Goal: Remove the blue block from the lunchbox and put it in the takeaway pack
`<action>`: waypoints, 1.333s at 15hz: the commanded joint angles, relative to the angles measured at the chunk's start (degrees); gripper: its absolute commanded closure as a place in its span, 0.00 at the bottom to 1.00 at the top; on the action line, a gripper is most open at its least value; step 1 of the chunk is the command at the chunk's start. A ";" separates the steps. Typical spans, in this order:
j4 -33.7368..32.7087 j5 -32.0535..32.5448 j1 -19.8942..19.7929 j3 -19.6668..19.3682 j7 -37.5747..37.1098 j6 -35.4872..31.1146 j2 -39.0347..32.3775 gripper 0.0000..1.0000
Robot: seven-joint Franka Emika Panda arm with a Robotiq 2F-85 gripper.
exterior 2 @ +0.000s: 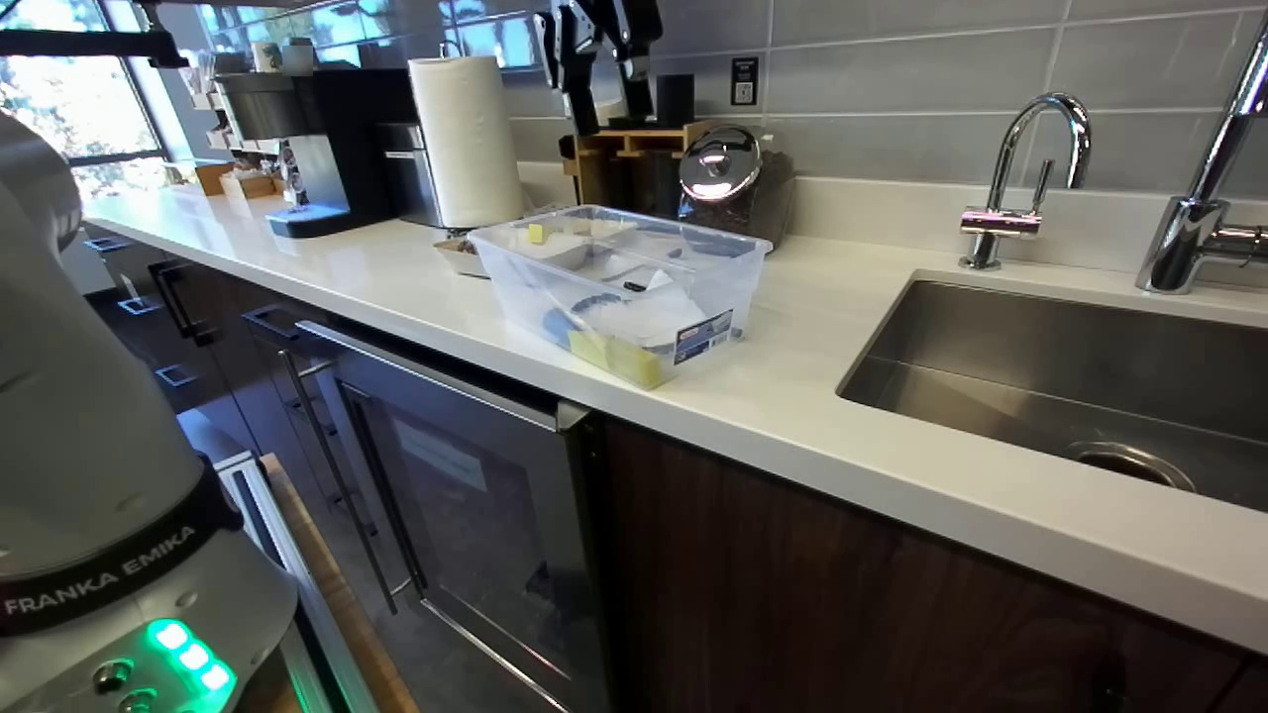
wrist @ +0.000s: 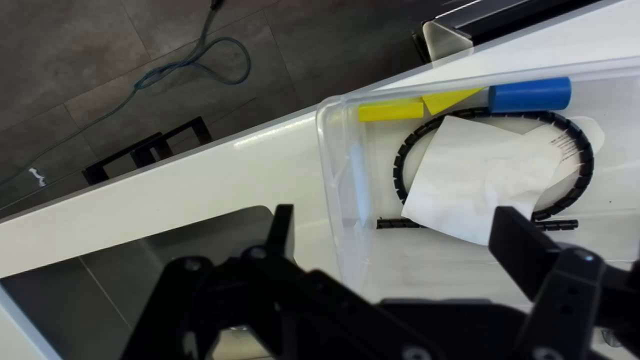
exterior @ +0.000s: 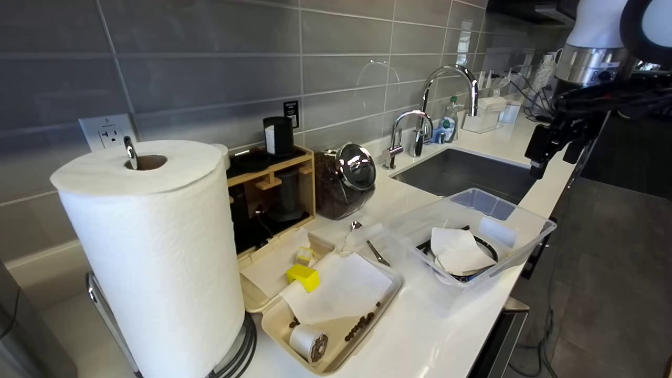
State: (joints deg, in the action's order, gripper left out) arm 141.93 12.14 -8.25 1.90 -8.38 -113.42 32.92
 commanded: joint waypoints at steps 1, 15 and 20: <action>-2.05 -0.50 2.49 1.45 -1.54 0.60 -3.14 0.00; -3.91 -11.76 8.09 1.90 -3.20 -9.91 -18.75 0.00; -4.38 -13.05 8.33 0.98 -1.89 -10.27 -24.83 0.00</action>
State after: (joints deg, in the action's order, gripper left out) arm 138.31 0.97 -0.46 3.75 -11.45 -122.83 11.79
